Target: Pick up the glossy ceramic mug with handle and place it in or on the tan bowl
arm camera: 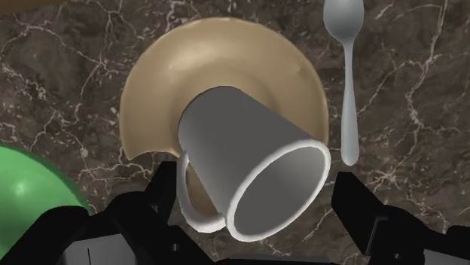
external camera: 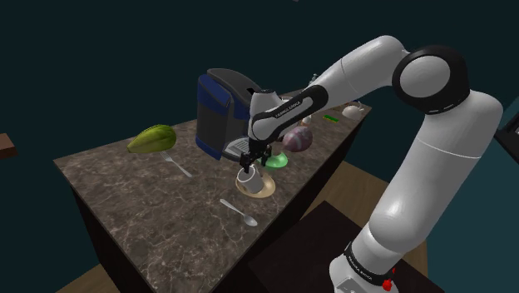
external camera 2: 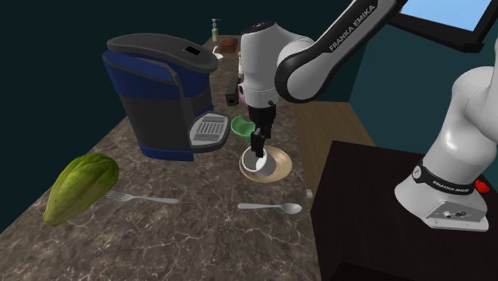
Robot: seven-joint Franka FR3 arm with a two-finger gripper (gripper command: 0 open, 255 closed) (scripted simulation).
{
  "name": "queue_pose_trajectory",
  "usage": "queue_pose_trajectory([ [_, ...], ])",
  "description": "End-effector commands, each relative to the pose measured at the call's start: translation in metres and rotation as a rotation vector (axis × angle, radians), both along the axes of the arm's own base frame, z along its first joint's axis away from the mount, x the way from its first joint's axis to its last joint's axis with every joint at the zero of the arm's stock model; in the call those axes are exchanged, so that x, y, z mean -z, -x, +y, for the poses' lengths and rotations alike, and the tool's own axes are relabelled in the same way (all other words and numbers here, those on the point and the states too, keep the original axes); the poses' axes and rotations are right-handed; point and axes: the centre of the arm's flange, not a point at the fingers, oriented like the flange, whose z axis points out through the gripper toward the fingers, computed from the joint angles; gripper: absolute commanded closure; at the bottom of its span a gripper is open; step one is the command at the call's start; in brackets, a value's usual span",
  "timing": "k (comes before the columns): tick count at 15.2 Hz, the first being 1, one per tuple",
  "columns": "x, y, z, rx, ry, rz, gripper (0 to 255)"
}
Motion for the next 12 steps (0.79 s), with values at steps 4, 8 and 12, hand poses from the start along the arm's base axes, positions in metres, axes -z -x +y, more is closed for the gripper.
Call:
queue_pose_trajectory([
  [4, -0.050, -0.003, 0.003, 0.000, 0.000, 0.000, 0],
  [8, -0.050, -0.003, 0.003, 0.000, 0.000, 0.000, 0],
  [12, -0.050, -0.003, 0.003, 0.000, 0.000, 0.000, 0],
])
